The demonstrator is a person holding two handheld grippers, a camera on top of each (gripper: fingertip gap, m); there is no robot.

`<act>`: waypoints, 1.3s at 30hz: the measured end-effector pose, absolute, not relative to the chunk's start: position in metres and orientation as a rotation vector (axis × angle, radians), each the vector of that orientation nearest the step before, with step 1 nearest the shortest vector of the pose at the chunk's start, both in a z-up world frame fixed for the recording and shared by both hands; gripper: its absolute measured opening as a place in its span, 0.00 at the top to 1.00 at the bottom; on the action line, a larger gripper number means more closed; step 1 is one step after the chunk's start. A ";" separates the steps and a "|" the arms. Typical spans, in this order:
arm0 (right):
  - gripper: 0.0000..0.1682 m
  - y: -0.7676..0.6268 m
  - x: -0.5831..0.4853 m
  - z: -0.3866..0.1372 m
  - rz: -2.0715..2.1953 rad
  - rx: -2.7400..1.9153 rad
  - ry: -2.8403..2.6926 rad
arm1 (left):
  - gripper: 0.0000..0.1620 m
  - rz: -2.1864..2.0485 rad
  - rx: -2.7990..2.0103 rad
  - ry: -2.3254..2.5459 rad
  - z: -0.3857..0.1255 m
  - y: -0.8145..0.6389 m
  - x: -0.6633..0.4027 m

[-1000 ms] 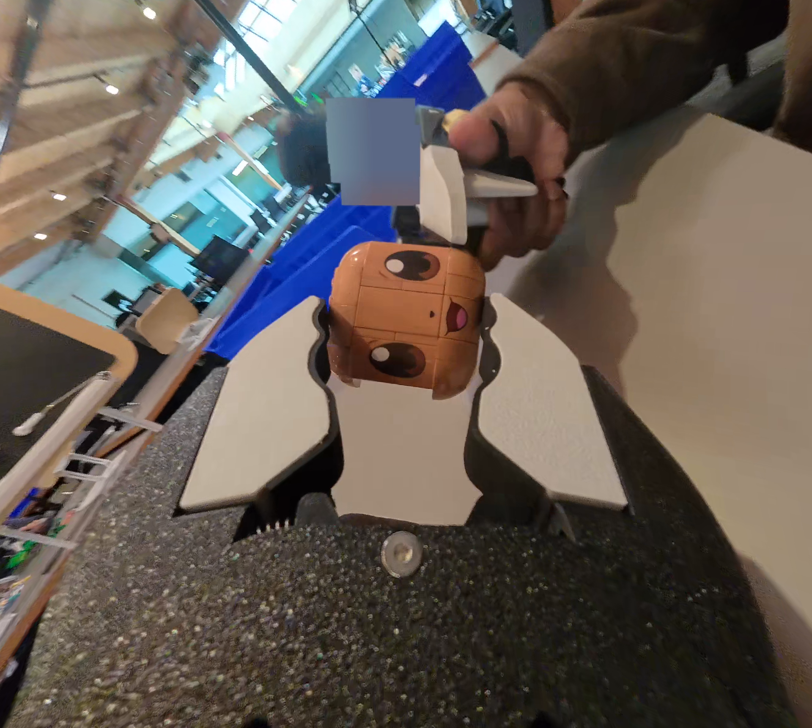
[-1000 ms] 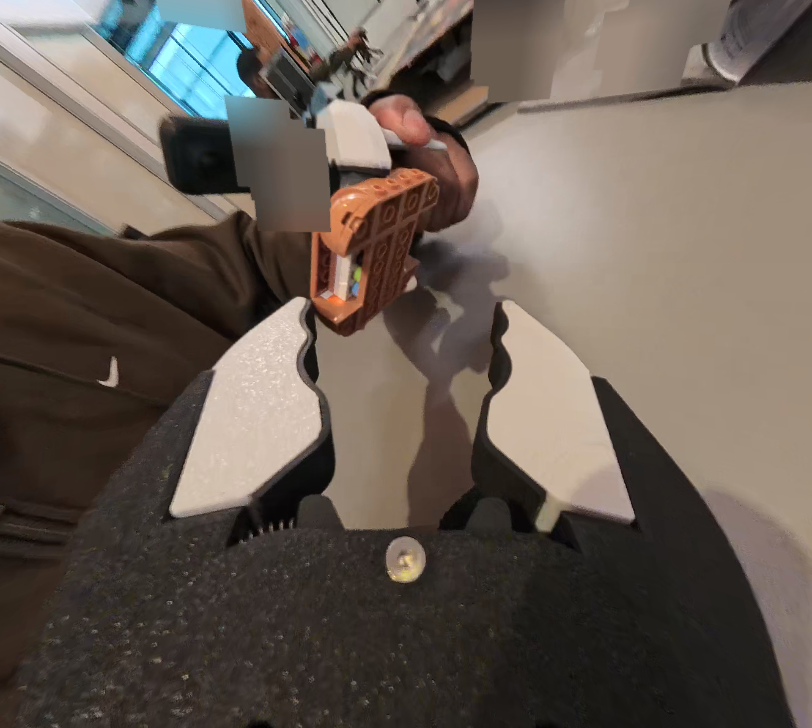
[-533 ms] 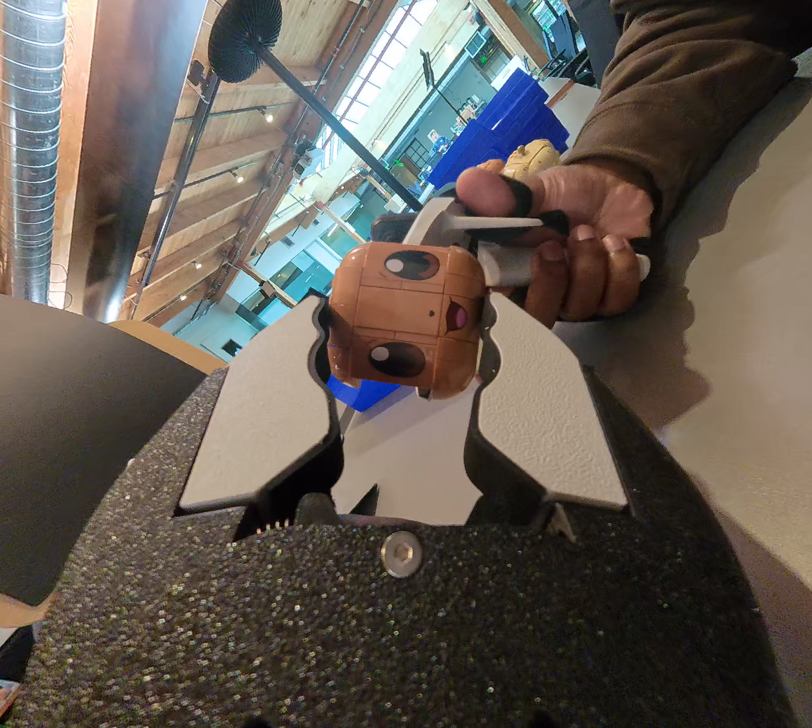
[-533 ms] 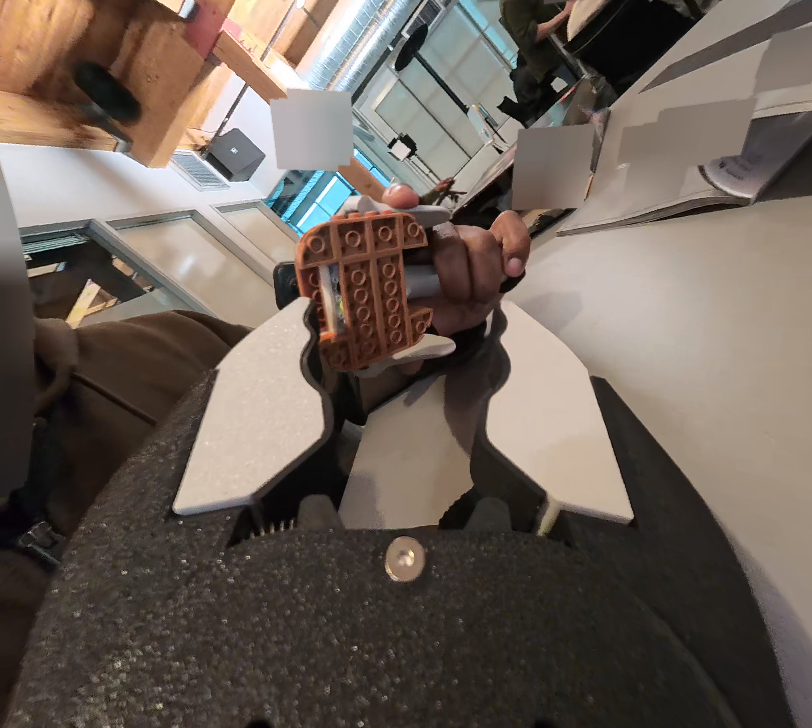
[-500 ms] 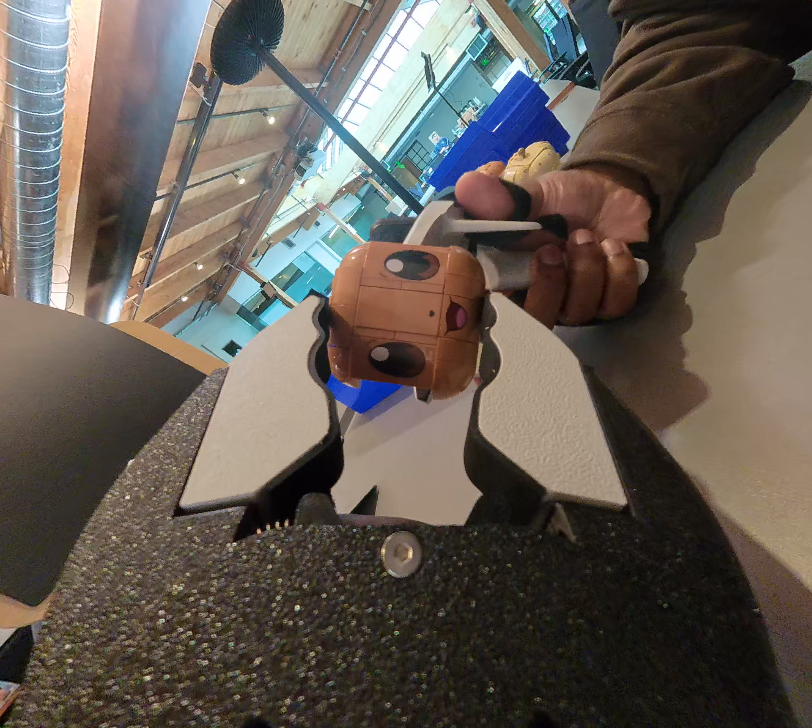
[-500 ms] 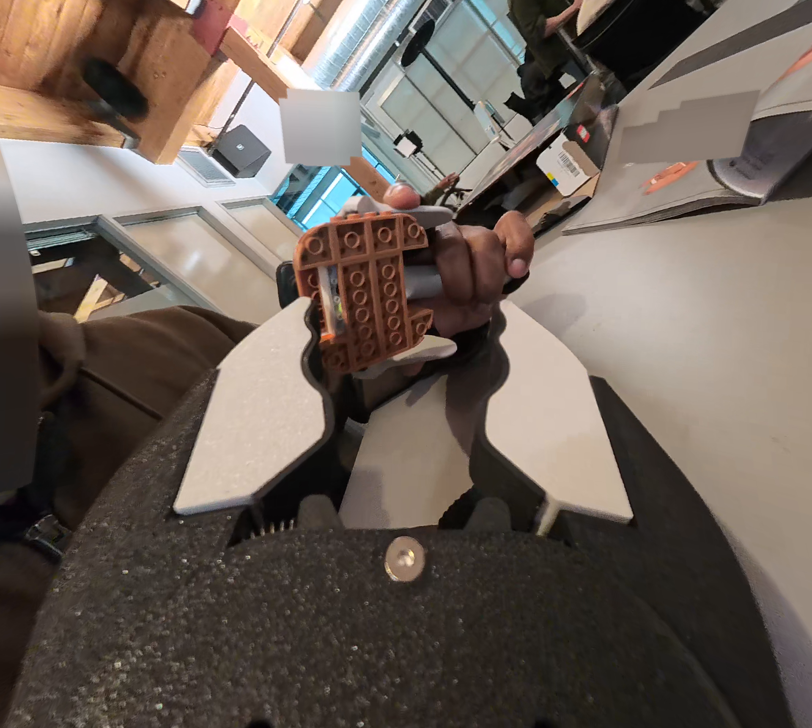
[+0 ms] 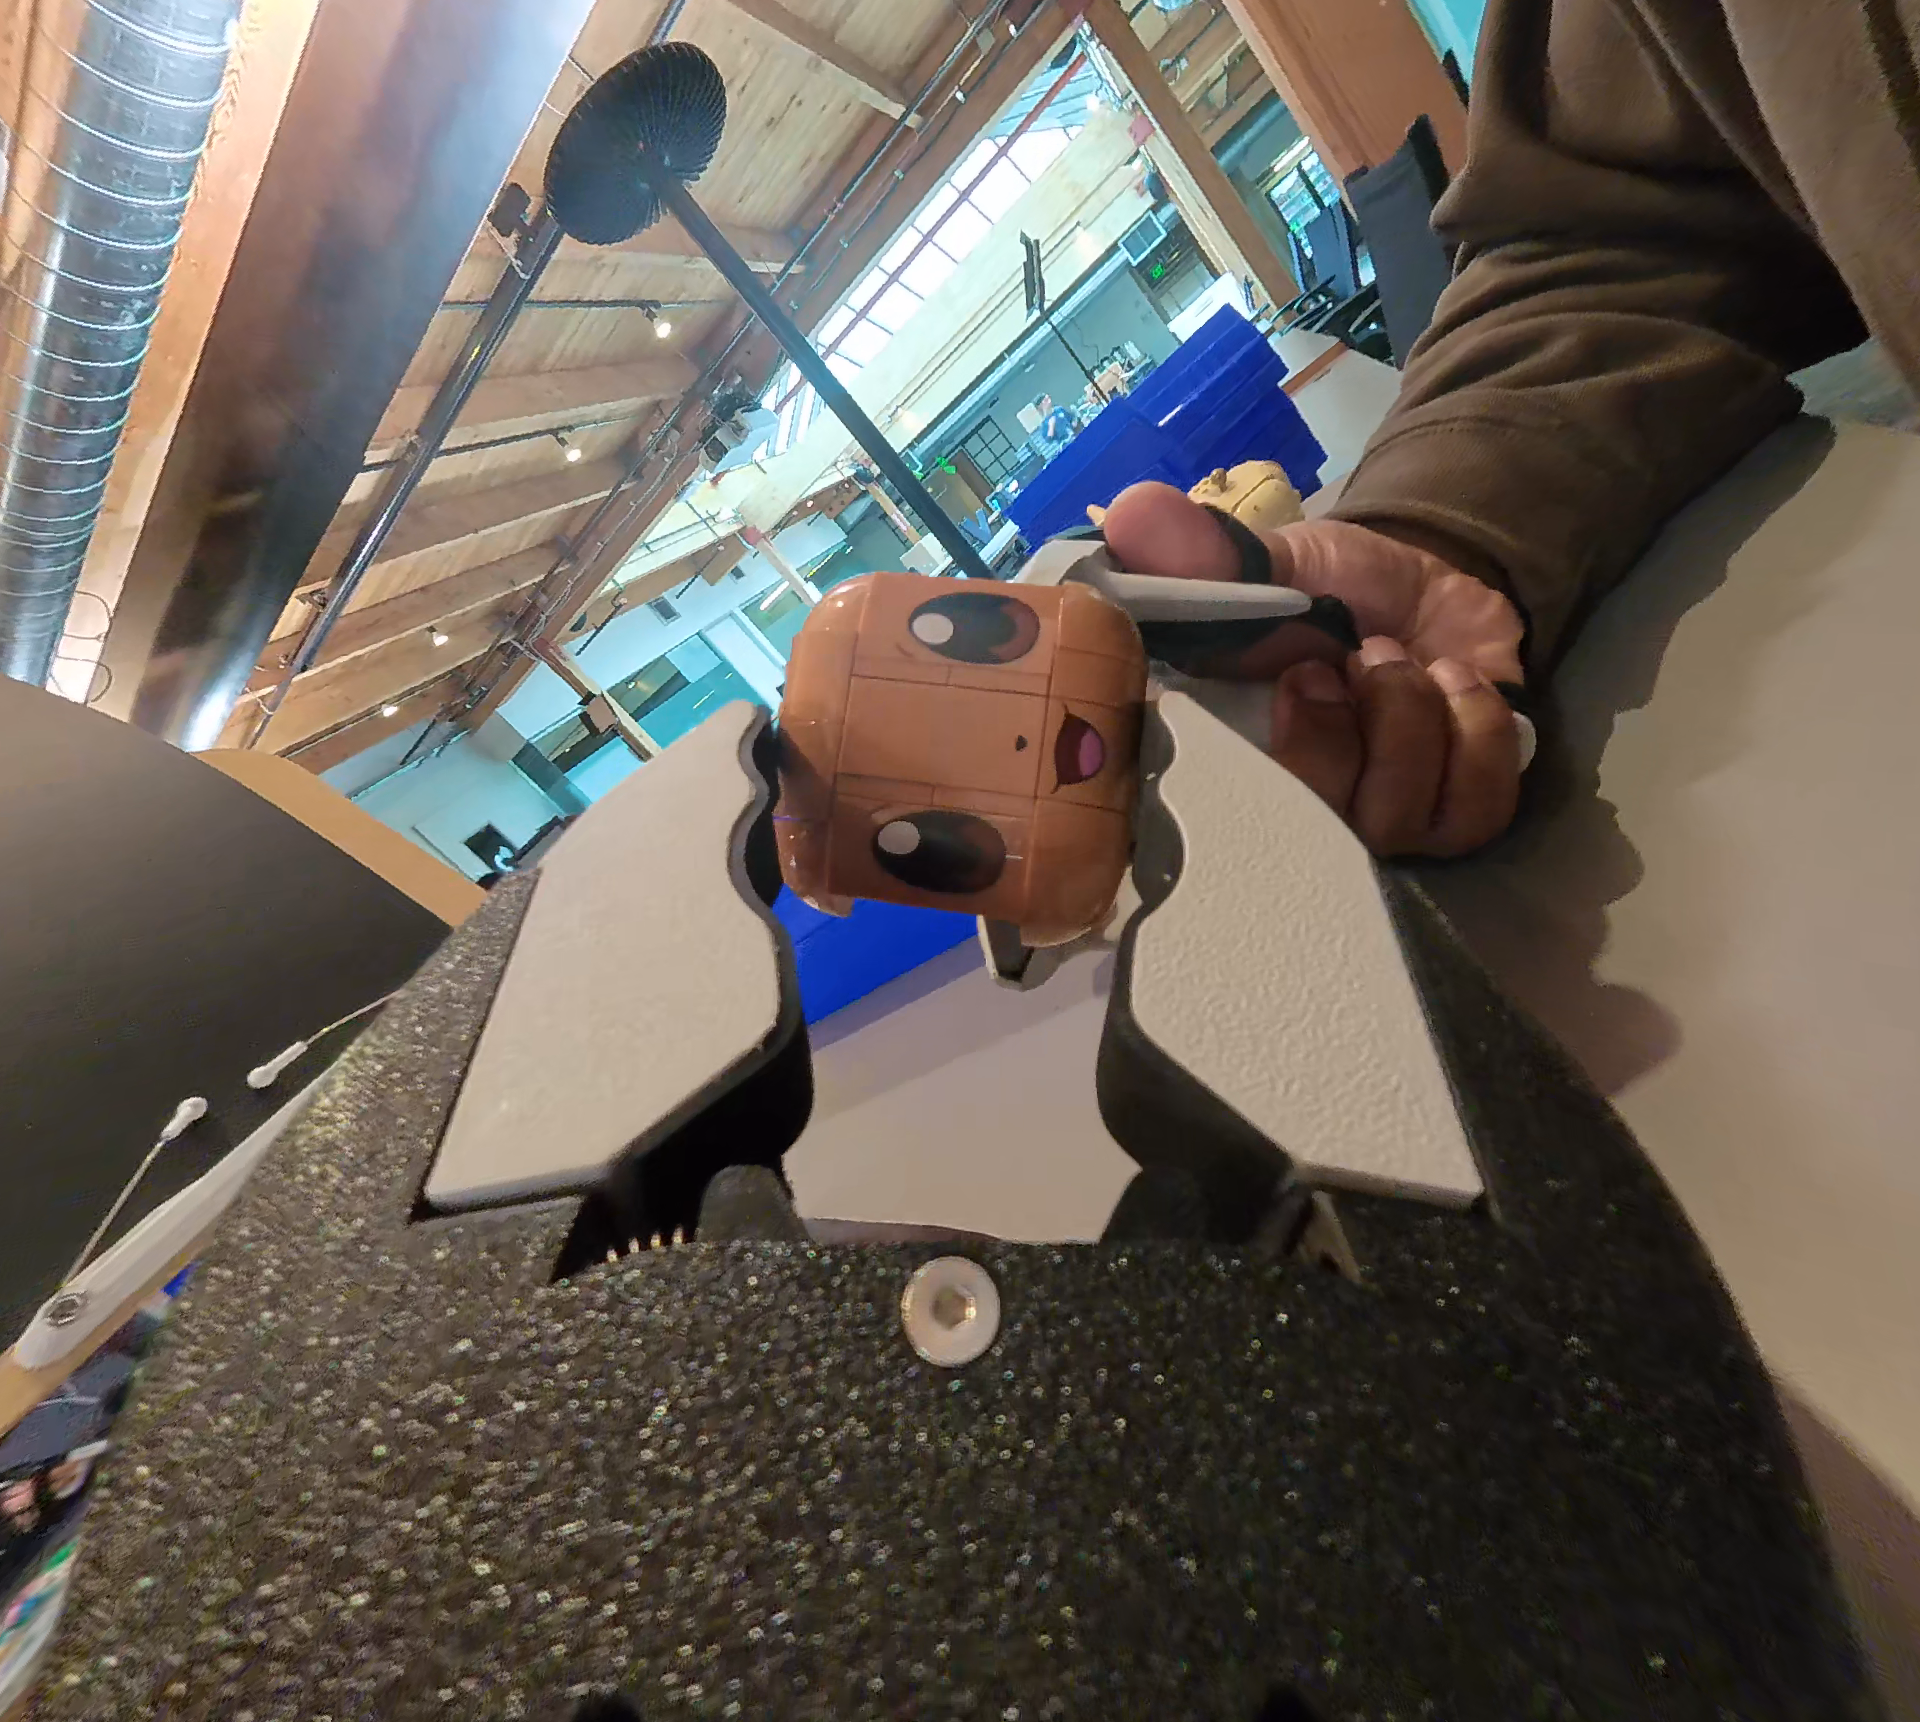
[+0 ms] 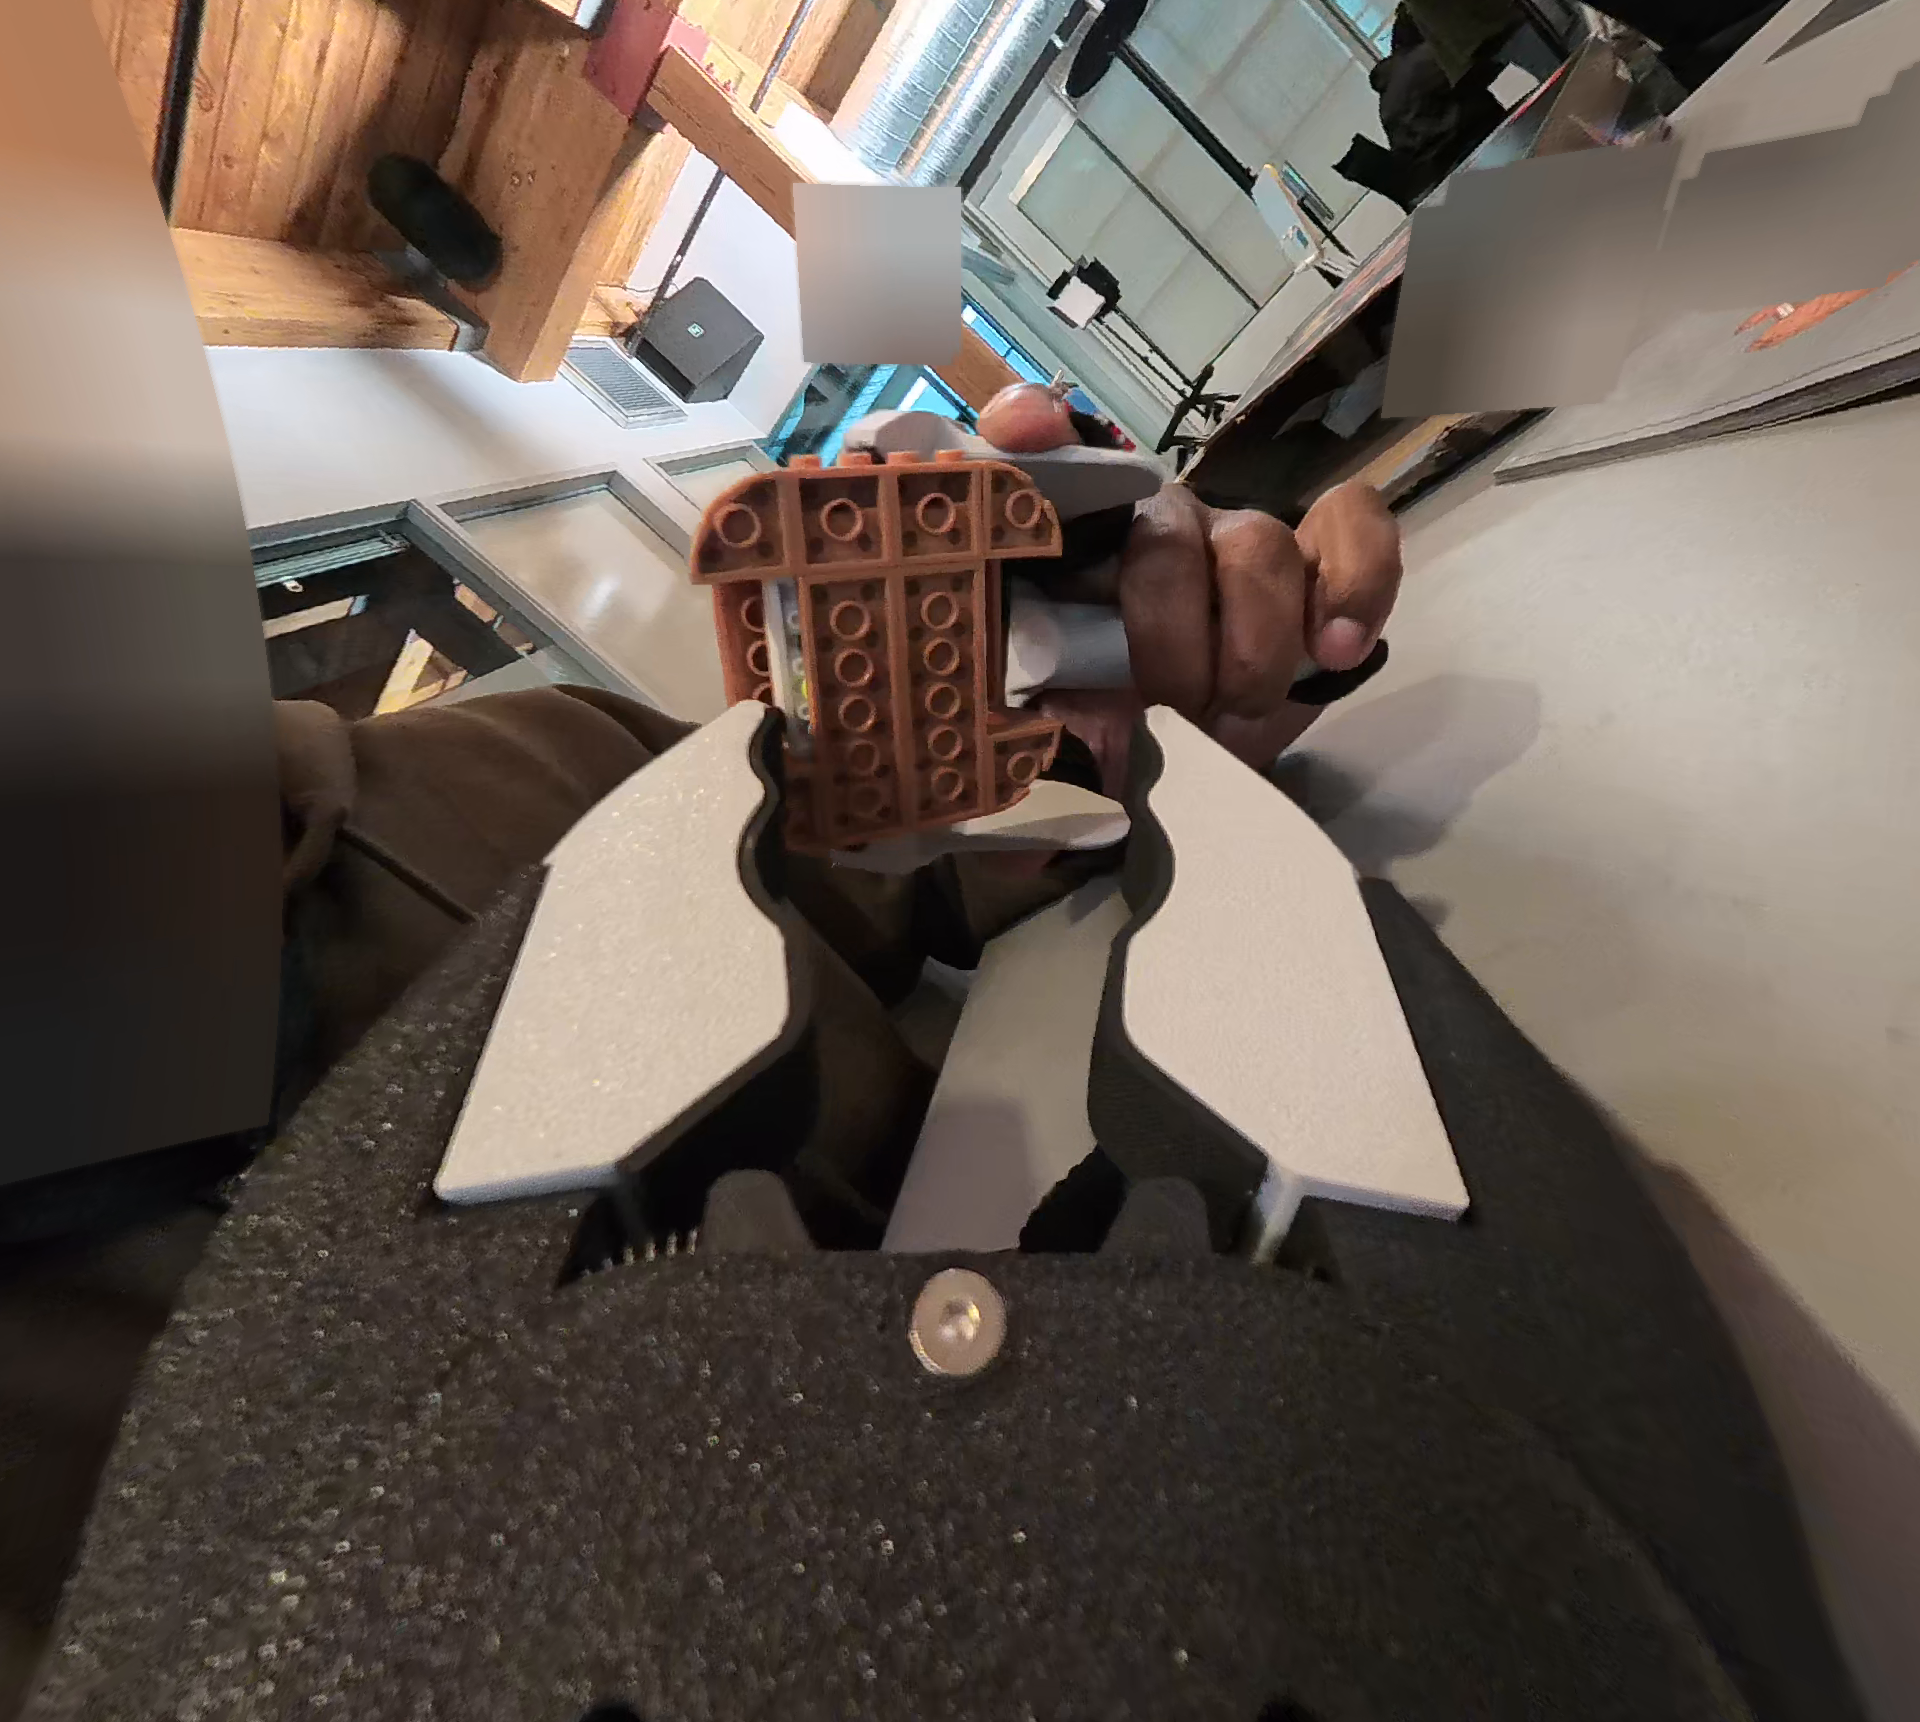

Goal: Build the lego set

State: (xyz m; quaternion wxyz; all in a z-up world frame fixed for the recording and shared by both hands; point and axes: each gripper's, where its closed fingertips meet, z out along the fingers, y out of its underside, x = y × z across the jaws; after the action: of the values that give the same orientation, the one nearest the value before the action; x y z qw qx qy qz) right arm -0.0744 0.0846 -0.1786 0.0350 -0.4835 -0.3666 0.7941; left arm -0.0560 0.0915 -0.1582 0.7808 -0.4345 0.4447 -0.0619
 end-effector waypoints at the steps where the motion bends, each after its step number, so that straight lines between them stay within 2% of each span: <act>1: 0.62 0.083 -0.074 -0.178 2.458 -1.487 -1.127 | 0.59 -0.148 -0.936 0.956 -0.157 0.091 -0.055; 12: 0.62 0.071 -0.066 -0.173 2.612 -1.457 -1.155 | 0.59 -0.233 -0.931 1.004 -0.163 0.082 -0.041; 17: 0.70 0.069 -0.066 -0.175 2.576 -1.440 -1.178 | 0.59 -0.266 -0.981 0.995 -0.168 0.086 -0.040; 23: 0.70 0.077 -0.068 -0.178 2.459 -1.442 -1.167 | 0.59 -0.330 -1.058 0.953 -0.169 0.090 -0.044; 27: 0.70 0.083 -0.067 -0.175 2.353 -1.404 -1.173 | 0.60 -0.510 -1.098 0.870 -0.163 0.085 -0.049; 31: 0.70 0.087 -0.066 -0.177 2.252 -1.408 -1.208 | 0.61 -0.906 -1.185 0.655 -0.148 0.089 -0.059; 39: 0.70 0.076 -0.069 -0.190 1.967 -1.404 -1.420 | 0.60 -1.320 -1.395 0.524 -0.163 0.092 -0.050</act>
State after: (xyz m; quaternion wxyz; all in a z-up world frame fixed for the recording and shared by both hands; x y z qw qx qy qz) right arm -0.0693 0.0760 -0.1901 0.1685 -0.4937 -0.4994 0.6917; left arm -0.0501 0.0916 -0.1634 0.5441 -0.5877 0.2209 -0.5565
